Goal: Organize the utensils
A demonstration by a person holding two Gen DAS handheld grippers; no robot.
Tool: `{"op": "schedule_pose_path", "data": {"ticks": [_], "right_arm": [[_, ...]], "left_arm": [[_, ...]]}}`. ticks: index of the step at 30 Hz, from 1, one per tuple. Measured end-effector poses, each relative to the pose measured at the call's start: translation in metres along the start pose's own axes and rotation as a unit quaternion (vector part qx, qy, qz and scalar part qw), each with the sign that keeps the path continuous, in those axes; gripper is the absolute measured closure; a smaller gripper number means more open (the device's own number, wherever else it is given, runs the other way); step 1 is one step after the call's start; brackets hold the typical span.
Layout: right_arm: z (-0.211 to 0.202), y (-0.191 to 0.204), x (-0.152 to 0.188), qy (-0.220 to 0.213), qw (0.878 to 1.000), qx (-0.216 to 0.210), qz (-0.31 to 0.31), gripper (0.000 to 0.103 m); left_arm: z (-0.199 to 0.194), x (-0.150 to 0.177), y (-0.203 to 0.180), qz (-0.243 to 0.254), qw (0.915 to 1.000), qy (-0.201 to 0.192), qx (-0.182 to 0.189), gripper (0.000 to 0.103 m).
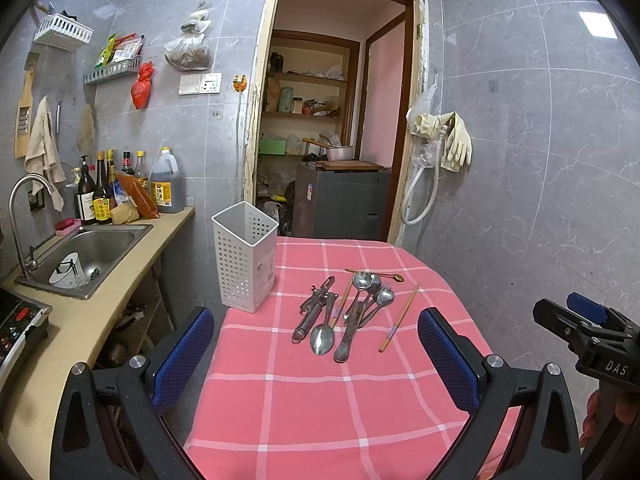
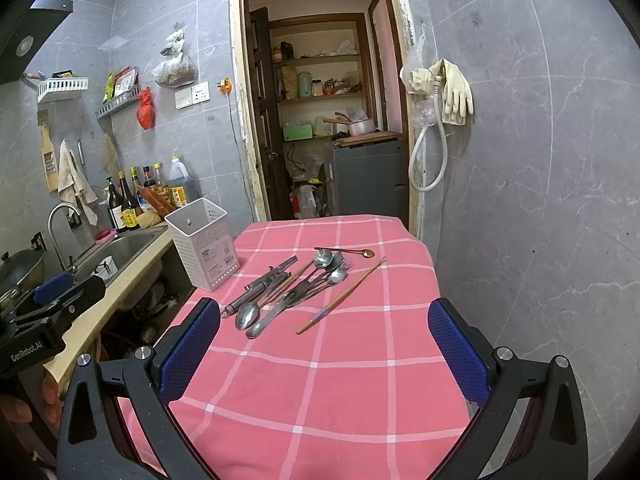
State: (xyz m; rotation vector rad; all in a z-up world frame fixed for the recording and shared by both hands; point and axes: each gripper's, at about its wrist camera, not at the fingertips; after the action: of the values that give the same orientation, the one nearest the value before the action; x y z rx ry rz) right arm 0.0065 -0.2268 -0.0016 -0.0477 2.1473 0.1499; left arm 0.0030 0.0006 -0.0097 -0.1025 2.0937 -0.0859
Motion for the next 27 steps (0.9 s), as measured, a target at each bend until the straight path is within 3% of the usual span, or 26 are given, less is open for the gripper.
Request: {"op": "schedule_pose_path", "data": {"ticks": [27], "right_arm": [[0.0057,0.0032,-0.0015,0.003,1.000,0.000,0.002,0.001]], "left_arm": [[0.0060,0.0064,0.0001,0.000,1.0000,0.004,0.000,0.000]]}}
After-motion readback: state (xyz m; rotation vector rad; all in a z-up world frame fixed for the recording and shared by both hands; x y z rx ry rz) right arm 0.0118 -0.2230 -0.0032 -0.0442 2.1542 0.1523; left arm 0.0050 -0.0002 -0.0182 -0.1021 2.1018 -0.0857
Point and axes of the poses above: each gripper's, at about its wrist camera, not at the fingertips, and z roughly the way its jaws point, y to its left, x to its underside, and after that the axes turned 8 degrees about y, right-handed
